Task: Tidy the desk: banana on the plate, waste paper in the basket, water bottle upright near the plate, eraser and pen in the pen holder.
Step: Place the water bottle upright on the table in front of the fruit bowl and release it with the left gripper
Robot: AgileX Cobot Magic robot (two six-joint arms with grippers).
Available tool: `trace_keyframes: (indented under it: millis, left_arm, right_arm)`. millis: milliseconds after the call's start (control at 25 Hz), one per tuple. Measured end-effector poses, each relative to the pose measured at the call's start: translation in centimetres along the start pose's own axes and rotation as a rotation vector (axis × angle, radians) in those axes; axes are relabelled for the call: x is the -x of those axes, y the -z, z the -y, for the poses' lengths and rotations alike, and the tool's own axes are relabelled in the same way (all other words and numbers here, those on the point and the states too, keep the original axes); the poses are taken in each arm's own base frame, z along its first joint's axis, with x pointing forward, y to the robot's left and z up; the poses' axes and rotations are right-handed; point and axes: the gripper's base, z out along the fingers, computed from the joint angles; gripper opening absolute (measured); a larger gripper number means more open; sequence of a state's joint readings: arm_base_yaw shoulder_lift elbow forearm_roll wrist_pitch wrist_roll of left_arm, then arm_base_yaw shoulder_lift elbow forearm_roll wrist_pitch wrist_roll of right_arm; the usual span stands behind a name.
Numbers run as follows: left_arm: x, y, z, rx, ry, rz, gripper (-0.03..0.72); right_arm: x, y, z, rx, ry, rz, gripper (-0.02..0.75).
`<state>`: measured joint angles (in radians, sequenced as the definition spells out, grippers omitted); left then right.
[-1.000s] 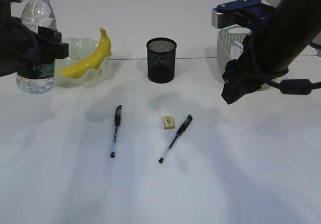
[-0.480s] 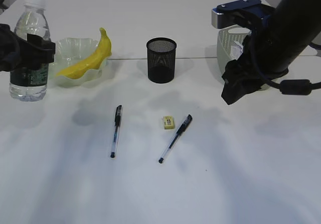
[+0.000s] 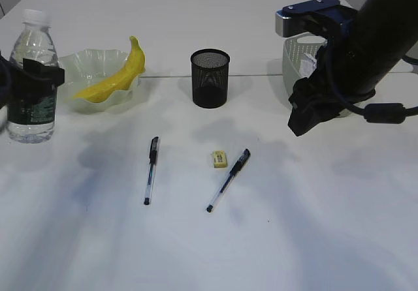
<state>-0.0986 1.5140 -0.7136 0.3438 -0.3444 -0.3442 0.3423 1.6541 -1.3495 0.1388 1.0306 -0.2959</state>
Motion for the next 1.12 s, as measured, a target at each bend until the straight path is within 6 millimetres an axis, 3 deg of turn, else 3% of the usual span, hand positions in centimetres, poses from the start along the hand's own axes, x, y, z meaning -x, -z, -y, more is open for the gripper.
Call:
trace_keyframes:
  millis: [200, 440, 1120]
  left_arm:
    - [-1.3, -1.4, -0.8, -0.138, -0.026, 0.009, 0.415]
    - [-1.7, -1.6, -2.1, -0.136, -0.086, 0.019, 0.415]
    - [-4.3, -4.7, -1.6, -0.267, -0.103, 0.195, 0.415]
  right_arm:
    - [0.0, 0.0, 0.0, 0.001, 0.000, -0.002, 0.428]
    - [0.0, 0.0, 0.0, 0.003, -0.001, -0.004, 0.428]
    - [-0.1, 0.0, -0.2, 0.023, -0.012, -0.009, 0.428]
